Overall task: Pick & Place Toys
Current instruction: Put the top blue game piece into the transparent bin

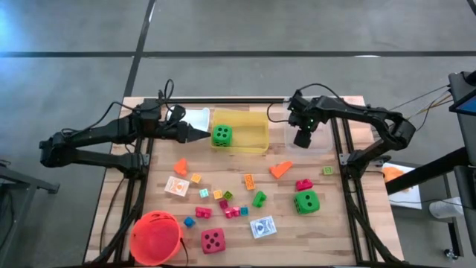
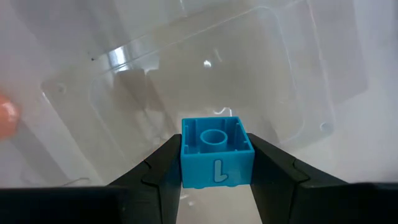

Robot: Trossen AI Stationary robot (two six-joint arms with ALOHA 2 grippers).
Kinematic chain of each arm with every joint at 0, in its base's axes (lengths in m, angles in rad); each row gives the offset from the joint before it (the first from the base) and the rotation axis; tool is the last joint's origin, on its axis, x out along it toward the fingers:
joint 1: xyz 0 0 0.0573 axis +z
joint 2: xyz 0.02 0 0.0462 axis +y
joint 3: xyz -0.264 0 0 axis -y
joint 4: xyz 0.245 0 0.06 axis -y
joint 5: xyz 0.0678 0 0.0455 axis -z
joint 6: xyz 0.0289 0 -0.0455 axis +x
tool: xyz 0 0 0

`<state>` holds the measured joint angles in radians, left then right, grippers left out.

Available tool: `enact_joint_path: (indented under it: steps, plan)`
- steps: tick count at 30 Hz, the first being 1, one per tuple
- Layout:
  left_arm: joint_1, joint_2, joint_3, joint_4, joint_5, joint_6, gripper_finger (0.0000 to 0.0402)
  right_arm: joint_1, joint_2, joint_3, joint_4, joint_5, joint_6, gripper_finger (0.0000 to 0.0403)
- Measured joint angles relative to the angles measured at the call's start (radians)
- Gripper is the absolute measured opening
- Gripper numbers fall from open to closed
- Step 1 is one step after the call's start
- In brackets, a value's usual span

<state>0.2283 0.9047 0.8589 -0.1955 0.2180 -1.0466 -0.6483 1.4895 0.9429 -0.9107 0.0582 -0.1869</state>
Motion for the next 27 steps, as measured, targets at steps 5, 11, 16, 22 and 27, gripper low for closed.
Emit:
enact_joint_path:
  steps: [5,11,16,22,27]
  plan:
    - [0.000,0.000,0.000,0.000,0.000,0.000,0.0232,0.000,0.000,-0.033,0.020,-0.028,0.057,0.0148]
    - [0.000,0.000,0.000,0.000,-0.002,0.000,0.0232,0.000,0.000,-0.060,0.036,-0.040,0.084,0.0148]
    - [0.000,0.000,0.000,0.000,-0.008,0.000,0.0232,0.000,0.000,-0.076,0.043,-0.043,0.083,0.0148]
    - [0.000,0.000,0.000,0.000,-0.008,0.000,0.0232,0.000,0.000,-0.082,0.053,-0.043,0.057,0.0148]
    - [0.000,0.000,0.000,0.000,-0.008,0.000,0.0232,0.000,0.000,-0.082,0.056,-0.057,0.052,0.0148]
